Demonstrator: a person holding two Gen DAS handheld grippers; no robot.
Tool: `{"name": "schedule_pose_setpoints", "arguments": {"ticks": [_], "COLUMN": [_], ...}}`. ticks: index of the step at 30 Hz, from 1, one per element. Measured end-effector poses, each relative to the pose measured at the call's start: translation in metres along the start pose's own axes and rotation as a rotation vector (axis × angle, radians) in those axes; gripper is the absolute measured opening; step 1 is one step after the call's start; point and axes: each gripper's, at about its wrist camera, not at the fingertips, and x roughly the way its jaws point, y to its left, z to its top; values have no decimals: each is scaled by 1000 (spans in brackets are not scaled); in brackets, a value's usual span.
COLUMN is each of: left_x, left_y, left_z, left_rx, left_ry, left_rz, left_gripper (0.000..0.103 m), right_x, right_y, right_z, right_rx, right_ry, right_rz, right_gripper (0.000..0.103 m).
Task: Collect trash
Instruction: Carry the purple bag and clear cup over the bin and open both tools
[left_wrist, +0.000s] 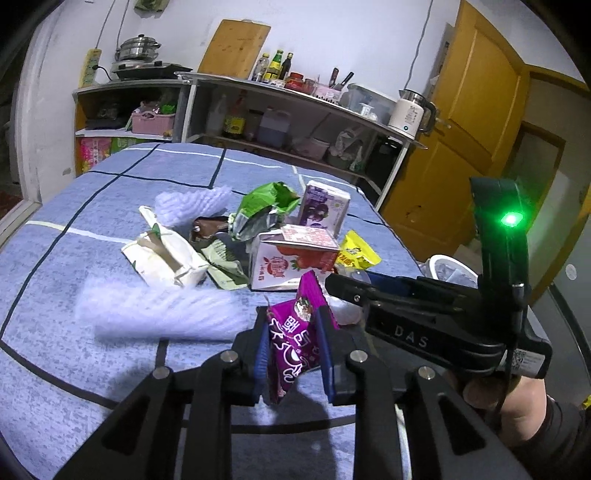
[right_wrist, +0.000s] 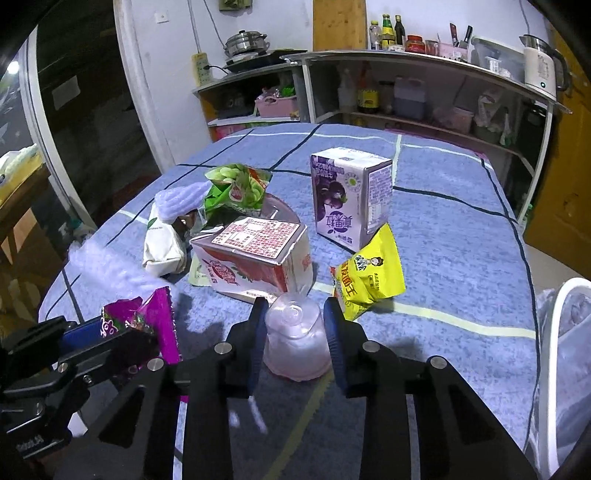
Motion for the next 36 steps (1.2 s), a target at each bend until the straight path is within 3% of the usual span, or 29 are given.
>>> {"name": "schedule_pose_setpoints", "arguments": {"ticks": [10,18,36], "left_x": [-6,5,75], "left_y": [-17,-46,-186], "left_z": [1,5,29], "left_rx": [25,64,282], "left_ry": [-2,26,86], "left_rz": [-4,-27,-233], "left_gripper": [25,25,25], "right_x": [-31,-71,-153], "right_y": [-13,-42,-169], "right_z": [-12,-28,-78], "right_rx": [34,96,323], "right_ry": [-25,-68,-142], "right_rz": [4,-46,-294], "right_gripper": [32,32,32]}}
